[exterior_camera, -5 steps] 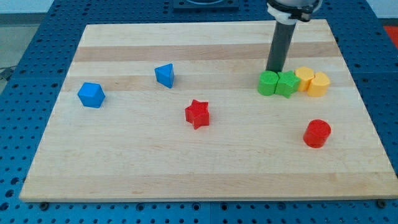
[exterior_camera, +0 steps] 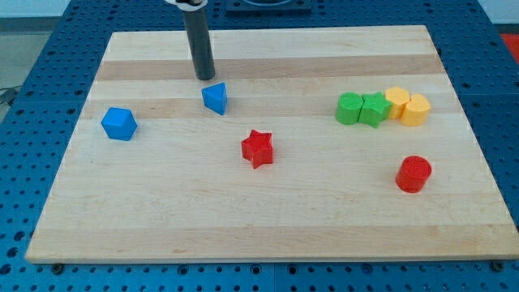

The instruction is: Place the blue triangle right to the blue cube

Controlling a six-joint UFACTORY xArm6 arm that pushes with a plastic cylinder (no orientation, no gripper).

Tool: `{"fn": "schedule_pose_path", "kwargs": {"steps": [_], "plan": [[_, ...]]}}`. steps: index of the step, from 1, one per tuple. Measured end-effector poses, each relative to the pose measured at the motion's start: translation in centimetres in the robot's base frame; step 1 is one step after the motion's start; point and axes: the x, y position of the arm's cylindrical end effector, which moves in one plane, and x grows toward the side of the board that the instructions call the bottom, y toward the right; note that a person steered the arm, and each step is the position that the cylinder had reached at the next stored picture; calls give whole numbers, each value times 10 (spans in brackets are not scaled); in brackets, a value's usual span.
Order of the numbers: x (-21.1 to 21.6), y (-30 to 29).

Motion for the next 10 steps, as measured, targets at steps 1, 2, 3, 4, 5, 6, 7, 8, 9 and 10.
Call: {"fn": "schedule_pose_path", "kwargs": {"steps": [1, 2, 3, 4, 5, 6, 7, 8, 9, 10], "plan": [[37, 4], [46, 13], [74, 43], [80, 51], [85, 54], [88, 54], [89, 54], [91, 54], [102, 55], [108, 57]]}}
